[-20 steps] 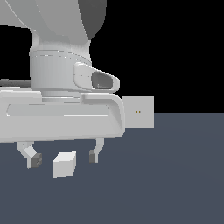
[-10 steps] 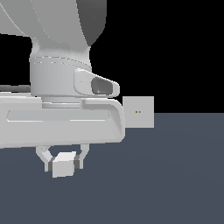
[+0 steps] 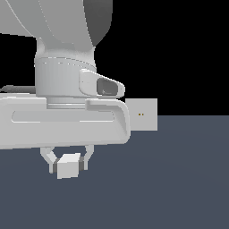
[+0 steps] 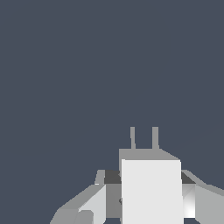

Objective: Plug the charger into the wall socket.

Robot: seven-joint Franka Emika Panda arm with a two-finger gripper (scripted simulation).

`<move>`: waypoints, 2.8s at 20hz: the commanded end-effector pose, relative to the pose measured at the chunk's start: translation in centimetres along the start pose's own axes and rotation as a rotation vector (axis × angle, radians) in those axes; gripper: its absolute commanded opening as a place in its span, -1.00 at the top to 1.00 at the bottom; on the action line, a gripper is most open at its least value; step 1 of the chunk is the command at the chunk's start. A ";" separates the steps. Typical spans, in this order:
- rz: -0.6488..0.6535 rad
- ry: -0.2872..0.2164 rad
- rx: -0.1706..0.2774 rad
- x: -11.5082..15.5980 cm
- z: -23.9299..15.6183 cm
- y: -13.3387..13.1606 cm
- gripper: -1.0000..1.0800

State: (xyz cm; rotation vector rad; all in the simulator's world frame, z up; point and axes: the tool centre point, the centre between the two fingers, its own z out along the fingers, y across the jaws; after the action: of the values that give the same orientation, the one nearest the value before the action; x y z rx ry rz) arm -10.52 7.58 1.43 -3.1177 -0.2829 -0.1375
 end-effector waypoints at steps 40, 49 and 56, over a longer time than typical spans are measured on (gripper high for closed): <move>0.243 0.001 -0.022 7.9 -7.9 17.1 1.00; 0.243 0.001 -0.022 10.7 -7.6 17.8 1.00; 0.243 0.001 -0.022 11.9 -7.6 18.1 1.00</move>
State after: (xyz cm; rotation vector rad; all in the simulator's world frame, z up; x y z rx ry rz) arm 3.51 -8.20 9.98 -3.1397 0.0989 -0.1401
